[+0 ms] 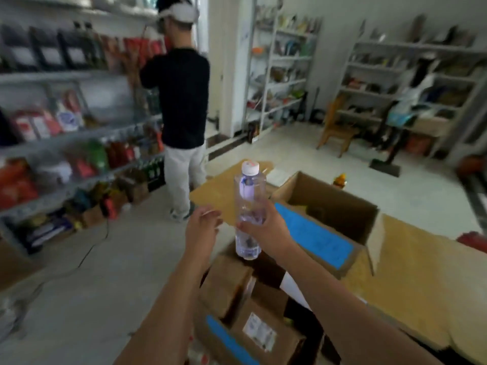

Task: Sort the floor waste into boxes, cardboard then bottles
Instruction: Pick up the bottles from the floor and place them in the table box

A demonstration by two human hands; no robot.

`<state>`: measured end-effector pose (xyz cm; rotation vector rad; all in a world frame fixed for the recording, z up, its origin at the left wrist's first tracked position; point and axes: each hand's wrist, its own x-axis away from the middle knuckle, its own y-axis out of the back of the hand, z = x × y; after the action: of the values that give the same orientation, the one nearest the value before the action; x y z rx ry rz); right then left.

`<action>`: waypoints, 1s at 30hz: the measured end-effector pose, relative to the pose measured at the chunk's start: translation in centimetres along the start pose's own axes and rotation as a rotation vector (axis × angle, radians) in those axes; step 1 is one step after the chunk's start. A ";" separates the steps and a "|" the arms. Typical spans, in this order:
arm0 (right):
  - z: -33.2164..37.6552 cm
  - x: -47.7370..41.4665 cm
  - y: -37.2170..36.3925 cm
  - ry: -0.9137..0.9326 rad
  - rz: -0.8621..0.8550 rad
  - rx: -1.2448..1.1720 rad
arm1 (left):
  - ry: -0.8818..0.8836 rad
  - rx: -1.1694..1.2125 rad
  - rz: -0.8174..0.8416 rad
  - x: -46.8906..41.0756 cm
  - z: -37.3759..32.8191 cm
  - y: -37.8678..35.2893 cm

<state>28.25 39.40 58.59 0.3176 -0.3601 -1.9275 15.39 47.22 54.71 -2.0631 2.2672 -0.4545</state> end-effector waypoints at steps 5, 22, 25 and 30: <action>3.3 0.7 8.2 -0.009 -0.165 -0.083 | -0.082 -0.085 0.167 1.1 -4.1 -7.1; -4.3 -2.5 24.5 -0.034 -0.285 -0.050 | -0.108 -0.330 0.322 1.3 0.8 -22.0; -7.7 -5.2 27.0 -0.056 -0.275 -0.058 | -0.046 -0.379 0.273 0.2 3.0 -22.9; -13.6 -10.8 30.0 -0.112 -0.238 -0.100 | 0.068 -0.432 0.173 -2.7 6.7 -25.1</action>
<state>62.88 37.35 58.43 0.1941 -0.3089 -2.1945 41.52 46.81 53.96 -2.0105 2.7537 -0.0235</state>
